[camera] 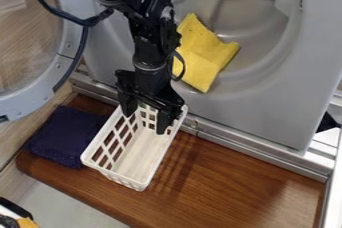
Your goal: Taking out the yellow cloth out of the washing machine
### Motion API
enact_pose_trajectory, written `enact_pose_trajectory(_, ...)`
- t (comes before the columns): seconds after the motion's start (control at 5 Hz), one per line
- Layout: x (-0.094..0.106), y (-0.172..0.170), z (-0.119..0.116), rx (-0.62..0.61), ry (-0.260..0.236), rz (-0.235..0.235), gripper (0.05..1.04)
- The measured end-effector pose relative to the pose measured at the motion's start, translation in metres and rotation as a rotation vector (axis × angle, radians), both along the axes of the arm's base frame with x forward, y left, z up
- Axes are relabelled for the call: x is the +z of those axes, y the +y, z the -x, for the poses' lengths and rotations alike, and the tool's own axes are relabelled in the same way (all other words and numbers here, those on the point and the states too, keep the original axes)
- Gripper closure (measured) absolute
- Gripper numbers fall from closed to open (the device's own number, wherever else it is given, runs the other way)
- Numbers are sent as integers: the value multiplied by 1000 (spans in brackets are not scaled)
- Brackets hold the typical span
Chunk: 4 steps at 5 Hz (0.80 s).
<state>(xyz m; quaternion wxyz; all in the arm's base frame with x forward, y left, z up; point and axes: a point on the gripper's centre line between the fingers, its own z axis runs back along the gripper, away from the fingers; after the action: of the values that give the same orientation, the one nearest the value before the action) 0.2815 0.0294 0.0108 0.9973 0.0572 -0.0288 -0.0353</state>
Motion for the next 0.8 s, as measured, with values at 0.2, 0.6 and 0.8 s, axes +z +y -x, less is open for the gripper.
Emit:
enact_pose_trajectory(0.2, -6, 0, 3, 3, 23, 2, 83)
enact_pose_trajectory(0.6, 27, -4, -24, -51, -147, 20, 83)
enact_pose_trajectory(0.8, 44, -15, -46, -141, -296, 92, 83)
